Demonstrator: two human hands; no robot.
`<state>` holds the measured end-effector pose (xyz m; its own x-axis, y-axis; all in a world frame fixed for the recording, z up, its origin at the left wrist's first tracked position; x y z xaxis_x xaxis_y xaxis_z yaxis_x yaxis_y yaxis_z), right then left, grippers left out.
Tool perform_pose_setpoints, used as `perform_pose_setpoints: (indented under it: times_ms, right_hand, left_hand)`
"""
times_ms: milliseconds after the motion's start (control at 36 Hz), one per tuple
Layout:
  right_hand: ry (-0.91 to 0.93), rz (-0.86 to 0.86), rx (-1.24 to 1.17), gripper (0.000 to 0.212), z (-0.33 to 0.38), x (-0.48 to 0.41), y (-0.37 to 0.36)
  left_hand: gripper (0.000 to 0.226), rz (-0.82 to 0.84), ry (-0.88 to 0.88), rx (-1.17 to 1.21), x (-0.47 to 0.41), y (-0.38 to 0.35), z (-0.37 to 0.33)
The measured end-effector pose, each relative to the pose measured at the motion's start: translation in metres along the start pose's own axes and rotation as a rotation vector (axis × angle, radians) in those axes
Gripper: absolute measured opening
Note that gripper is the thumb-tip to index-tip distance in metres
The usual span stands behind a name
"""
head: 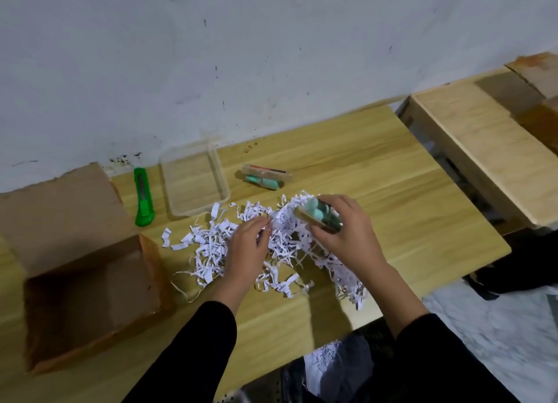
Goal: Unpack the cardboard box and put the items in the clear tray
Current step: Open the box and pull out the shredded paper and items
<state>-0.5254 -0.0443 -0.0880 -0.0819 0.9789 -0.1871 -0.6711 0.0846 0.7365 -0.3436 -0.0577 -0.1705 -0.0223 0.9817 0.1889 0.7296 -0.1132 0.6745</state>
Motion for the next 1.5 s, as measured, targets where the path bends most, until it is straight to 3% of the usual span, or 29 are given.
perform_pose_setpoints:
  times_ms: [306,583,806,1139,1333,1500]
  right_hand:
    - [-0.051,-0.15,-0.093,0.056,0.01,-0.056,0.038]
    - [-0.135,0.034,0.016,0.038,-0.027,-0.105,-0.025]
    - [-0.194,0.046,0.078,0.038,-0.052,-0.127,-0.054]
    - [-0.249,0.07,0.046,0.063,-0.059,-0.106,-0.054]
    - [-0.155,0.002,0.045,0.038,-0.037,-0.057,-0.021]
    - [-0.01,0.243,0.059,0.026,-0.027,-0.008,-0.058]
  left_hand:
    - [0.031,0.029,0.006,0.021,0.001,0.0,0.002]
    - [0.03,0.004,-0.029,0.023,0.002,-0.003,0.007]
    - [0.032,-0.005,-0.055,-0.025,-0.002,-0.002,0.008]
    - [0.032,-0.021,-0.081,-0.052,-0.003,-0.002,0.006]
    - [0.035,-0.05,-0.133,-0.241,0.006,0.004,-0.01]
    - [0.033,-0.013,-0.165,-0.251,0.017,0.01,-0.011]
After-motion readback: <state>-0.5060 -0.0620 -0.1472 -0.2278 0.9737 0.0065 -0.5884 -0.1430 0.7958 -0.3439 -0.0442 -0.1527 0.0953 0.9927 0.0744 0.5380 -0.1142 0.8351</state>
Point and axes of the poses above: each hand's wrist, its own x-axis away from the middle knuckle, its own y-axis out of the back of the hand, z = x × y, the point moved 9 cm from there along -x, towards the middle knuckle, and after that the axes turned 8 degrees about y, right-handed, at the moved point
